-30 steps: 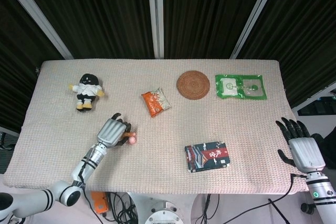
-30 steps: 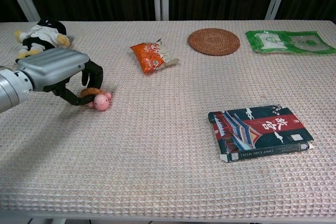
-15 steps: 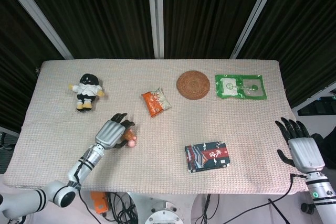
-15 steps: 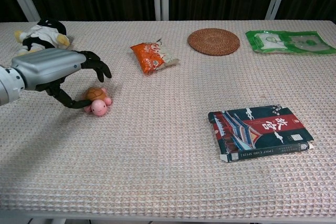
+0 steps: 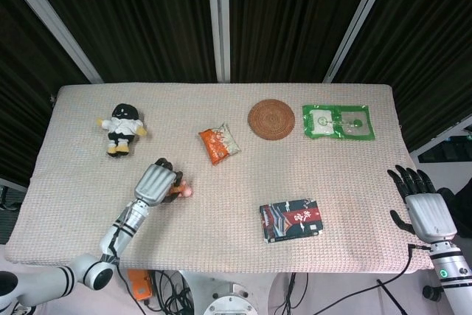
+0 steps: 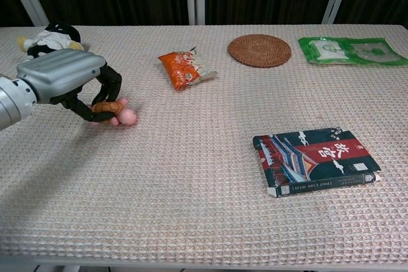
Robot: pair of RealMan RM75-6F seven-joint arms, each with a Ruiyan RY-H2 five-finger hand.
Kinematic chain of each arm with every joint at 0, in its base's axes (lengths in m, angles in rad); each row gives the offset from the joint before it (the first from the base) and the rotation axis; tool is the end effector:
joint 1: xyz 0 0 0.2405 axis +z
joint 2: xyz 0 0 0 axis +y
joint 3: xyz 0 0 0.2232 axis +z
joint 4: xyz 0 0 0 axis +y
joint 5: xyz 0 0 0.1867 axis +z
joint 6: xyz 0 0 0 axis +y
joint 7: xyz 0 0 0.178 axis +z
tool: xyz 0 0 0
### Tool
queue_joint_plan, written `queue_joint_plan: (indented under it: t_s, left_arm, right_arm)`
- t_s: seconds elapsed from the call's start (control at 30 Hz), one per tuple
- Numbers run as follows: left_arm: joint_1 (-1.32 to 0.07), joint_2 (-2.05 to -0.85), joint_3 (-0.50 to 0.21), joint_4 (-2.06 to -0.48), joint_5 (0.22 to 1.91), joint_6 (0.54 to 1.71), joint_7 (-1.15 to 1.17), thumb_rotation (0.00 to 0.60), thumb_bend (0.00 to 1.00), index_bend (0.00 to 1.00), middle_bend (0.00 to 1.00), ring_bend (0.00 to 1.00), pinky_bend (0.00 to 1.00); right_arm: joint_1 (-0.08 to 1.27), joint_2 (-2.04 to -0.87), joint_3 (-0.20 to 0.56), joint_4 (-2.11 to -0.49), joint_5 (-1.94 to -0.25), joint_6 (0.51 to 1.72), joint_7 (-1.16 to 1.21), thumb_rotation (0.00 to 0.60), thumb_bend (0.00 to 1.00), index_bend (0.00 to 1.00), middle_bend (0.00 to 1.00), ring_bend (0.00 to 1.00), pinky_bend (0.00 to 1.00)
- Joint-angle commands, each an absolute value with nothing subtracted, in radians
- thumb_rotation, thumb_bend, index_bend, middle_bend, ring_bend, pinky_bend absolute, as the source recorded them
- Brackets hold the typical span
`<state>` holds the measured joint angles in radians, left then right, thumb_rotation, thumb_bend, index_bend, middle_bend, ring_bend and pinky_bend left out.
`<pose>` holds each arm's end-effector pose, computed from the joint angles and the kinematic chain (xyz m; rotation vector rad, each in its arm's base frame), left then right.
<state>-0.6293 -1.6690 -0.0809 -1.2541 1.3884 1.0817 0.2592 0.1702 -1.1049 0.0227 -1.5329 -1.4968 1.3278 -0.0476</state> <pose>-0.1480 0.3231 -0.0259 -1.9090 -0.7590 -0.9374 -0.2849 -0.2290 0.1495 1.5602 -0.8703 0.7409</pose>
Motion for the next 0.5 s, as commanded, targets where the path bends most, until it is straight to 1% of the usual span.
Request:
queue_joint_plan:
  t_s: [0.03, 0.23, 0.3, 0.33, 0.4, 0.43, 0.47, 0.5]
  left_arm:
    - [-0.623, -1.684, -0.084, -1.234, 1.389, 1.088, 0.272, 0.600, 0.37, 0.84, 0.84, 0.46, 0.38]
    - [-0.616, -1.678, -0.088, -1.247, 1.374, 1.082, 0.263, 0.600, 0.37, 0.84, 0.83, 0.46, 0.37]
    - [-0.614, -1.666, -0.087, -1.262, 1.366, 1.069, 0.256, 0.600, 0.36, 0.80, 0.80, 0.44, 0.36]
    - [-0.615, -1.656, -0.085, -1.272, 1.361, 1.058, 0.256, 0.600, 0.34, 0.74, 0.74, 0.41, 0.34]
    - [-0.619, -1.626, -0.078, -1.305, 1.351, 1.028, 0.261, 0.600, 0.29, 0.57, 0.57, 0.29, 0.29]
    - [-0.620, -1.613, -0.077, -1.322, 1.347, 1.020, 0.264, 0.600, 0.28, 0.46, 0.47, 0.22, 0.25]
    - [-0.620, -1.597, -0.077, -1.342, 1.344, 1.016, 0.267, 0.600, 0.27, 0.38, 0.38, 0.16, 0.22]
    - [-0.619, -1.586, -0.077, -1.357, 1.343, 1.017, 0.270, 0.600, 0.26, 0.31, 0.30, 0.11, 0.20]
  right_arm:
    - [0.170, -1.103, 0.023, -1.534, -1.497, 1.328, -0.044, 0.600, 0.26, 0.00, 0.00, 0.00, 0.00]
    - [0.170, -1.102, 0.022, -1.538, -1.501, 1.331, -0.049, 0.600, 0.26, 0.00, 0.00, 0.00, 0.00]
    - [0.171, -1.103, 0.022, -1.539, -1.502, 1.330, -0.052, 0.600, 0.26, 0.00, 0.00, 0.00, 0.00]
    - [0.171, -1.103, 0.022, -1.540, -1.502, 1.330, -0.053, 0.600, 0.26, 0.00, 0.00, 0.00, 0.00]
    - [0.171, -1.103, 0.022, -1.542, -1.503, 1.330, -0.056, 0.600, 0.26, 0.00, 0.00, 0.00, 0.00]
    - [0.171, -1.102, 0.022, -1.543, -1.503, 1.330, -0.057, 0.600, 0.26, 0.00, 0.00, 0.00, 0.00]
    - [0.172, -1.102, 0.022, -1.545, -1.504, 1.331, -0.059, 0.600, 0.26, 0.00, 0.00, 0.00, 0.00]
    - [0.172, -1.101, 0.022, -1.547, -1.504, 1.332, -0.060, 0.600, 0.26, 0.00, 0.00, 0.00, 0.00]
